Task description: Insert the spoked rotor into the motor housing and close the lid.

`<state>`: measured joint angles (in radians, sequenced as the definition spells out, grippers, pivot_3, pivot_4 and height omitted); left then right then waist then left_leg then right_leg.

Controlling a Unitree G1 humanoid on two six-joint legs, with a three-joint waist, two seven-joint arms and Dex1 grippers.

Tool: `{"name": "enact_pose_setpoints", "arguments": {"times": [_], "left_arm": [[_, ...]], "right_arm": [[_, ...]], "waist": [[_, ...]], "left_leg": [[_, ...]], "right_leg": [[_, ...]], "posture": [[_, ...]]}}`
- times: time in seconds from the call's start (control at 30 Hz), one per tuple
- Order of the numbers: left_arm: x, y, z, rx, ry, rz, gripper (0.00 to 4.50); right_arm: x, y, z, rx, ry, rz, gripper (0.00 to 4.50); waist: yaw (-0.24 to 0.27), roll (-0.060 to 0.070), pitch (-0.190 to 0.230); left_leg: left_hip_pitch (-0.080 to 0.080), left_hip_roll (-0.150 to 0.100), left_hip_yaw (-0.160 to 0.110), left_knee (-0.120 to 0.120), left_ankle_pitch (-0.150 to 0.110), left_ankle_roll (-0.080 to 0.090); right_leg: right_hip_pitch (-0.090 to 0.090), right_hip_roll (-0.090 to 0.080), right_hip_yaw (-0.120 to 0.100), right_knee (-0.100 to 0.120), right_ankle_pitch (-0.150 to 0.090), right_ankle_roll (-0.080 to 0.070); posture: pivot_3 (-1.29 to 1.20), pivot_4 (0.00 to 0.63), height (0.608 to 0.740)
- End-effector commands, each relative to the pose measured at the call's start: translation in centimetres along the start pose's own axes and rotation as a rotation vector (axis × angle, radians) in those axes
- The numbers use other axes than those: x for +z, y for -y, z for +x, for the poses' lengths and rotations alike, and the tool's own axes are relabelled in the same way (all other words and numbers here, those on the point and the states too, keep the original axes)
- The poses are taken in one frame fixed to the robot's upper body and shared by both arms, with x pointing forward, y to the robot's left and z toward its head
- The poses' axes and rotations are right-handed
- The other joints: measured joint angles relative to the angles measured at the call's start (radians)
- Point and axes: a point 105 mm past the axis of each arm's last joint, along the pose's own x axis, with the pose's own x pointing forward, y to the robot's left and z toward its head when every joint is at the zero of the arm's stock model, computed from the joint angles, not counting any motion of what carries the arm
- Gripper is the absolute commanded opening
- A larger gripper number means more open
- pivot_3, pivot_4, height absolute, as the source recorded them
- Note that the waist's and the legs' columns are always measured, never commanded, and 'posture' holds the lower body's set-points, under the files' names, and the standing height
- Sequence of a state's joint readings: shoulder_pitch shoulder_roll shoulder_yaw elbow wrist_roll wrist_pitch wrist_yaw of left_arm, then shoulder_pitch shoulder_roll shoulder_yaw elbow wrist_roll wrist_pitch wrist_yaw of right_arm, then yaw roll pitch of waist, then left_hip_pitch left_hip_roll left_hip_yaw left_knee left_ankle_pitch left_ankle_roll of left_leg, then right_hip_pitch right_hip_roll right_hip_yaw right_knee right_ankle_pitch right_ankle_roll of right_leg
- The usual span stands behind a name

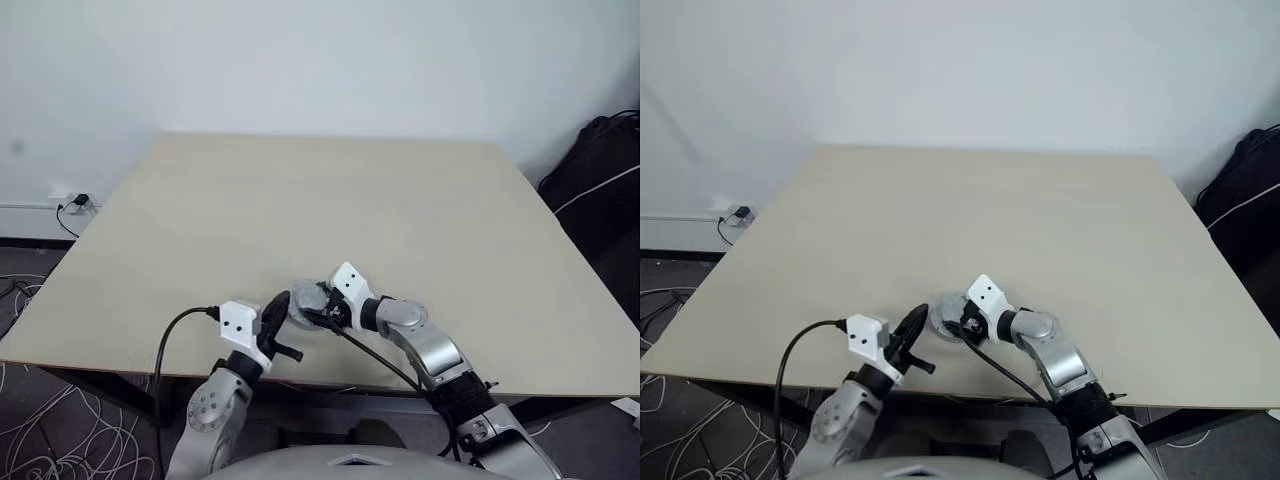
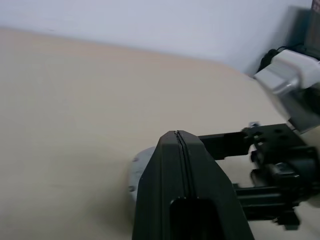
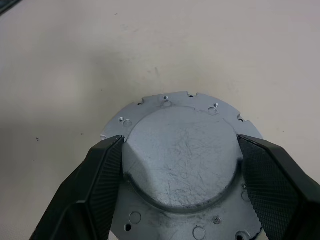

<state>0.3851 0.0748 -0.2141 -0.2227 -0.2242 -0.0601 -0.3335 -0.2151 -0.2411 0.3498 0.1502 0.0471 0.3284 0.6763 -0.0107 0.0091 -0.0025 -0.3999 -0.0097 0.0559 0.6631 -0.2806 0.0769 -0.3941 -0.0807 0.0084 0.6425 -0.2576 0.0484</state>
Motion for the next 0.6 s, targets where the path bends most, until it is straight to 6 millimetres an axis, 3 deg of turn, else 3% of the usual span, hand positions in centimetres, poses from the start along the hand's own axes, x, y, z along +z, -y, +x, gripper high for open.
{"name": "enact_pose_setpoints", "arguments": {"times": [0.03,0.2,0.6], "left_arm": [[-0.2,-0.9,-0.5,-0.007,0.030,-0.005,0.00],[-1.0,-1.4,-1.1,-0.004,0.030,-0.006,0.00],[-0.8,0.2,-2.2,-0.009,0.043,-0.004,0.00]], "right_arm": [[0.1,0.7,0.0,-0.024,-0.019,-0.034,3.24],[0.4,1.3,-0.1,-0.045,-0.014,-0.066,3.24],[-1.4,0.6,-0.5,0.032,-0.122,-0.054,3.24]], "waist": [[0.000,0.000,0.000],[0.000,-0.001,0.000],[0.001,0.000,0.000]], "left_leg": [[0.000,0.000,0.000,0.000,0.000,0.000],[0.000,0.000,0.000,0.000,0.000,0.000],[0.000,0.000,0.000,0.000,0.000,0.000]], "right_leg": [[0.000,0.000,0.000,0.000,0.000,0.000],[0.000,0.000,0.000,0.000,0.000,0.000],[0.000,-0.001,0.000,0.000,0.000,0.000]], "posture": [[0.00,0.000,0.740],[0.00,0.000,0.740],[0.00,0.000,0.740]]}}
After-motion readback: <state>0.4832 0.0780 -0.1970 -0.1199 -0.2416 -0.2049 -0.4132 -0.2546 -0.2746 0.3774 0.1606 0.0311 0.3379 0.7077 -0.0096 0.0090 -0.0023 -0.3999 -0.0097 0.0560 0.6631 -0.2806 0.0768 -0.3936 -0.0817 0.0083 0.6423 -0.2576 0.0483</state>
